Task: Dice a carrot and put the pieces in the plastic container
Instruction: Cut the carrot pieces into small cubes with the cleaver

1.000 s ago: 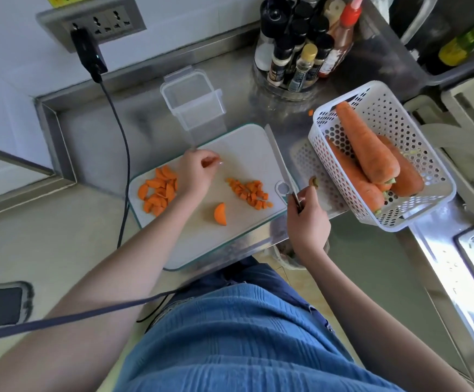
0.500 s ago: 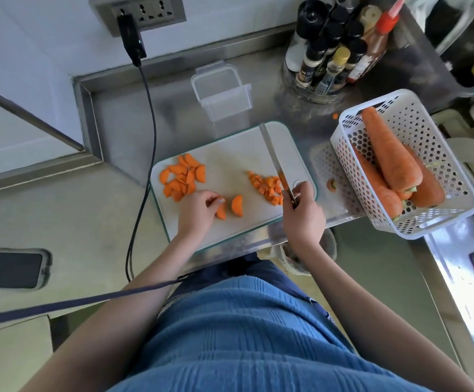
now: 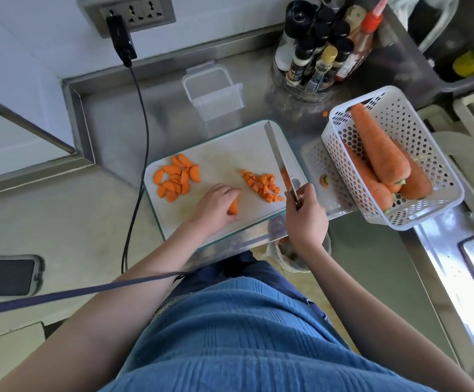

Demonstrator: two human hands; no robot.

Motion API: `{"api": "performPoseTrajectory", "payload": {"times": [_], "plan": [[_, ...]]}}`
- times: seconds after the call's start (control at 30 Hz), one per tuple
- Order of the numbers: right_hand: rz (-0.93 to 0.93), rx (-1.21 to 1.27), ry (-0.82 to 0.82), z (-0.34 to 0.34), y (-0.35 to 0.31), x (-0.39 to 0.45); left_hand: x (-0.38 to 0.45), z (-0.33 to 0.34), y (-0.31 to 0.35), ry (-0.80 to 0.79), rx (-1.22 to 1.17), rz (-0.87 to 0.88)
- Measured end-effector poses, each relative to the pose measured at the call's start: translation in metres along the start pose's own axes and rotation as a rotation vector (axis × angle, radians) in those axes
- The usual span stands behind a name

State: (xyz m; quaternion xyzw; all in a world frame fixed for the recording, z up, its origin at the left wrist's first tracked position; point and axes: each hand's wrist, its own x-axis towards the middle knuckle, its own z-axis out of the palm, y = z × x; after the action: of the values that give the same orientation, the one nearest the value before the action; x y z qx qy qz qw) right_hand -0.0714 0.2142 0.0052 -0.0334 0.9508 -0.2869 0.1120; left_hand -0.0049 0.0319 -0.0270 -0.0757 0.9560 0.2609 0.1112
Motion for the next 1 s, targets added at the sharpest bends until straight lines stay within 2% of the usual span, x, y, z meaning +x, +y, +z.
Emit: {"api": "performPoseTrajectory", "payload": {"times": [0.13,0.27,0.47,1.0], "plan": [[0.017,0.008,-0.001,-0.002,0.002,-0.002,-0.002,-0.005,0.002,0.02,-0.033,-0.039],[0.006,-0.012,-0.015,0.0,0.003,-0.002,-0.019,-0.022,-0.013,0.163,-0.129,-0.134],[-0.031,-0.02,-0.066,0.01,-0.005,-0.002,-0.03,-0.025,-0.03,0.065,-0.146,-0.183],[-0.046,-0.041,-0.058,0.013,-0.007,0.001,-0.024,-0.016,-0.031,-0.008,-0.145,-0.097]]}}
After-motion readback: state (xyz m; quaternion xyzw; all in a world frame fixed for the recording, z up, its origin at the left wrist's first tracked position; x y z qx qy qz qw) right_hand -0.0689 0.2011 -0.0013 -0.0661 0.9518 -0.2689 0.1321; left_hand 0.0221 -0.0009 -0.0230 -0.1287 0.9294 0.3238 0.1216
